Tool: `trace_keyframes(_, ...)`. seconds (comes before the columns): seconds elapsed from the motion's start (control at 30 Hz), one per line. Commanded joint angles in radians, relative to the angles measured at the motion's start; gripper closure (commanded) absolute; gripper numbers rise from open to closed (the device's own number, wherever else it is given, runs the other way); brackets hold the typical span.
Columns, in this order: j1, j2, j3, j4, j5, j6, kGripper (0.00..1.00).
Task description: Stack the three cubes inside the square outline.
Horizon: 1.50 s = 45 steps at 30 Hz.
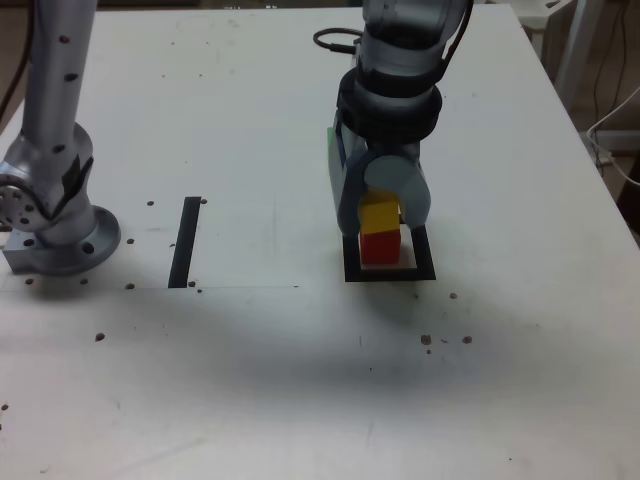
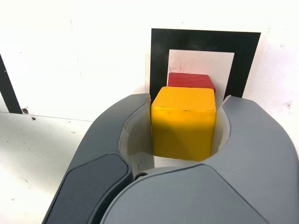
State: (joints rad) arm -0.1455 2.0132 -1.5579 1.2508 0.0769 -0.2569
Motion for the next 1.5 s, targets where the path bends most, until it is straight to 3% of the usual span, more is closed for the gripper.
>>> trace_keyframes(0.0,-0.002,0.004,0.001,-0.003,0.002,-0.001,0.33)
trace_keyframes(0.3,-0.002,0.000,0.007,0.003,0.005,-0.001,0.01)
trace_keyframes(0.87,0.019,-0.116,0.014,0.063,0.041,0.047,0.01)
trace_keyframes(1.17,0.145,-0.182,0.023,0.129,0.044,0.195,0.01)
trace_keyframes(1.47,0.319,-0.181,0.082,0.098,0.061,0.346,0.01)
